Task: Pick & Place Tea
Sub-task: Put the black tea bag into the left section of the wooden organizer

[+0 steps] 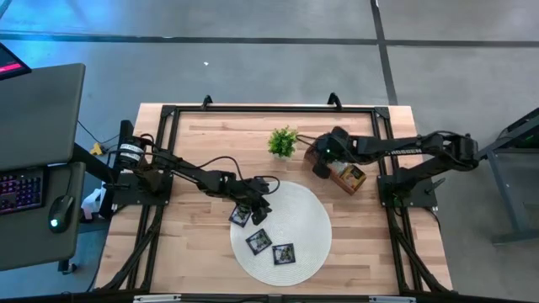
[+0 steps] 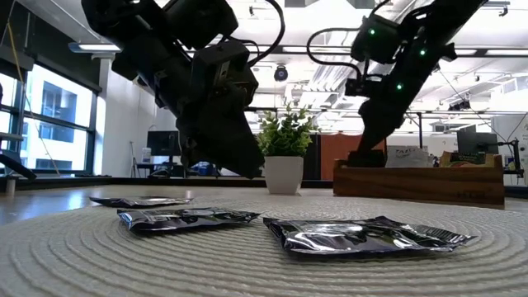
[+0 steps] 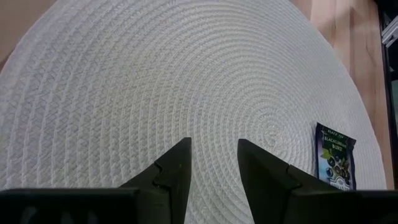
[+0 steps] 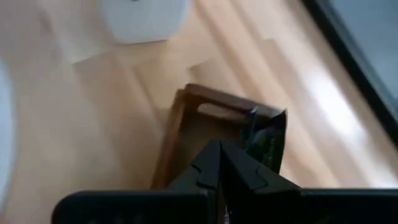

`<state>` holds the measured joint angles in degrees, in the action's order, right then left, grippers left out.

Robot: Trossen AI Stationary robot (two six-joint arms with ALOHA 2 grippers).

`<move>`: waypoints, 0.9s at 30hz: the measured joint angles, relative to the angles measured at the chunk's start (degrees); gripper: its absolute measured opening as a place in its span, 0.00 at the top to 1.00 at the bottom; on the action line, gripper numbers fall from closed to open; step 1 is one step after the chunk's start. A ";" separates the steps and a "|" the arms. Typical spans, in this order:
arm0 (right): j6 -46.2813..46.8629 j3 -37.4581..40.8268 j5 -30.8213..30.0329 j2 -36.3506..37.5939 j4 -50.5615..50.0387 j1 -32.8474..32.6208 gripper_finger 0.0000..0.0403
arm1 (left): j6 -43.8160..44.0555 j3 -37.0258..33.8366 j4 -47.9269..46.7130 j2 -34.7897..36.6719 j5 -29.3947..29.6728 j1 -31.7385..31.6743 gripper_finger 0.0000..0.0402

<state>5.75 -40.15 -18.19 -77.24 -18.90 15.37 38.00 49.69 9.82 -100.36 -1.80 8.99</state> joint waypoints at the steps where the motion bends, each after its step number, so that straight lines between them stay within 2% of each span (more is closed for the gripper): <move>1: -0.19 -0.41 -0.63 -0.01 -0.37 0.44 0.98 | 0.09 0.00 0.00 0.00 -0.02 0.00 0.68; 9: -1.57 -5.96 -8.75 0.01 -6.15 0.12 0.98 | -0.12 0.00 0.11 0.00 -0.02 0.00 0.68; 12: -1.71 -8.22 -9.90 0.01 -8.52 -0.74 0.99 | -0.24 0.00 0.11 0.00 -0.02 0.00 0.68; 15: 0.03 -9.95 -4.10 0.01 -8.68 -2.19 0.99 | -0.25 0.00 0.11 0.00 -0.04 0.00 0.68; 19: 1.24 -9.37 10.71 0.01 0.31 -6.42 0.99 | -0.25 0.00 0.11 0.00 -0.04 0.00 0.68; 21: 1.49 -7.93 14.86 0.01 5.41 -9.76 0.99 | -0.25 0.00 0.11 0.00 -0.07 0.00 0.68; 23: 2.76 -6.54 16.12 -0.21 10.21 -13.73 0.99 | -0.25 0.00 0.11 0.00 -0.07 0.00 0.68; 27: 5.31 -5.94 14.49 -2.75 16.50 -22.09 0.99 | -0.25 0.00 0.25 0.00 -0.01 0.00 0.68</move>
<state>11.06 -46.09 -3.71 -79.99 -2.40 -6.72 37.76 49.69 10.07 -100.36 -1.81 8.99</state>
